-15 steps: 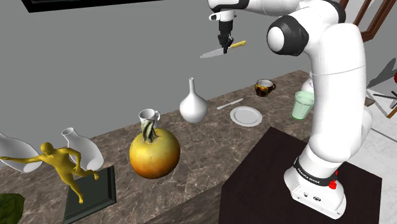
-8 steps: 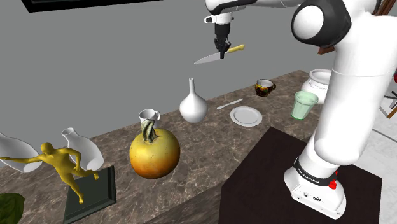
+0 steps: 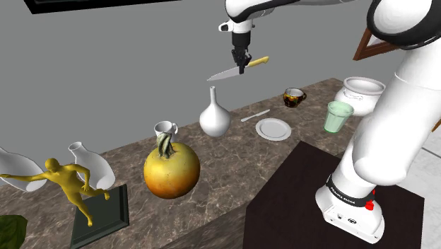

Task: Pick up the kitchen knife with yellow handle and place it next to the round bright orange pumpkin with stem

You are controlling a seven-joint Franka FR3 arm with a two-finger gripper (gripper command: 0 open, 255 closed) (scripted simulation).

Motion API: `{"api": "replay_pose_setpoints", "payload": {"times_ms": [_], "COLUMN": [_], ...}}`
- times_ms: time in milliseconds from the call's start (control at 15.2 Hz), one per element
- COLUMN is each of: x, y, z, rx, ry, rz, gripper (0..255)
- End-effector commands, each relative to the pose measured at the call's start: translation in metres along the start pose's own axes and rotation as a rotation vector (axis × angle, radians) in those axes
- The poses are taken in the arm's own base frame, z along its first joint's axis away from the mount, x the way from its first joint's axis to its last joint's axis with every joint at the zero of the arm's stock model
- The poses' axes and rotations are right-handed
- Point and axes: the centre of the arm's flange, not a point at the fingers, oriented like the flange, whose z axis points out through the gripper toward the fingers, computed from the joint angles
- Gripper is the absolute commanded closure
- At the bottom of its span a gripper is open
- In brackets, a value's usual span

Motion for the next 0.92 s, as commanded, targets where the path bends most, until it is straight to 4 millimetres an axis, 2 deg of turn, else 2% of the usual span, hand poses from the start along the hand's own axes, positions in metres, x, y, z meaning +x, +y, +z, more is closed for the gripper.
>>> {"api": "replay_pose_setpoints", "payload": {"times_ms": [0,858], "x": [0.018,0.137], "y": [-0.019,-0.142], "z": [-0.001,-0.003], "rx": [0.0,0.0], "ry": [0.0,0.0], "rz": [0.001,0.001], "gripper": [255,255]}}
